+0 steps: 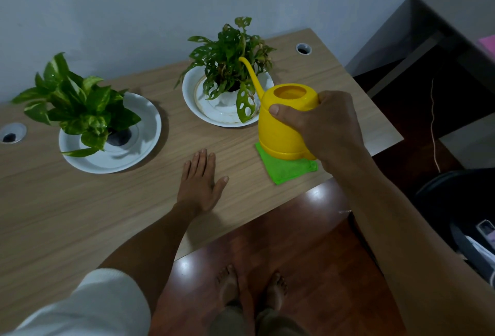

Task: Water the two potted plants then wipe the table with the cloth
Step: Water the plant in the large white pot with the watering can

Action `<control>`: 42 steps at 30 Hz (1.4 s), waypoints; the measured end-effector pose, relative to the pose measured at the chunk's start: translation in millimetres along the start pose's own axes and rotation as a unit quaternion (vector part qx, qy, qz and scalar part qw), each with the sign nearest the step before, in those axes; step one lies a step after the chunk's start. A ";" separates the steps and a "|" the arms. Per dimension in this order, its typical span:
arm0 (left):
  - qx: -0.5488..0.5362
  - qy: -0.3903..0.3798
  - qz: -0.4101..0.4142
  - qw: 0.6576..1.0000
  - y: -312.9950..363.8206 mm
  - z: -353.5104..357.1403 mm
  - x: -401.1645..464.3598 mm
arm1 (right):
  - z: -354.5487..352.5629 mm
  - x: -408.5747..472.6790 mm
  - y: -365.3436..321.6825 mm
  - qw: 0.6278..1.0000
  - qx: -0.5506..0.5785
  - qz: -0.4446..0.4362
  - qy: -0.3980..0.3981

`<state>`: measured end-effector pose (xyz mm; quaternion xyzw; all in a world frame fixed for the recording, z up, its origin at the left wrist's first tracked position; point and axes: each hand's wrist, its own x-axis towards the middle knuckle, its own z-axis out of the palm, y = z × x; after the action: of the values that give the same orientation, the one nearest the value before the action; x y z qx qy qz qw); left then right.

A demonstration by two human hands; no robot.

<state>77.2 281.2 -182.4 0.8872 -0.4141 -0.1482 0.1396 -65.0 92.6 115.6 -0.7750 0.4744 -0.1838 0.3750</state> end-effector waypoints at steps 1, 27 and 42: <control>0.001 -0.003 -0.001 1.000 0.2 -0.6 0.5 | 1.1 -0.6 -0.4 1.000 0.001 0.001 -0.002; -0.002 -0.014 -0.004 1.000 0.5 -1.6 0.7 | 6.3 2.4 -0.3 1.000 0.003 0.004 -0.009; -0.009 -0.019 -0.007 1.000 -0.6 -0.8 1.7 | -4.4 31.9 3.8 0.999 0.008 -0.001 0.035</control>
<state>79.0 280.3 -182.1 0.8857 -0.4093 -0.1697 0.1385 -54.8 61.9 113.3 -0.7654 0.4851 -0.2147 0.3643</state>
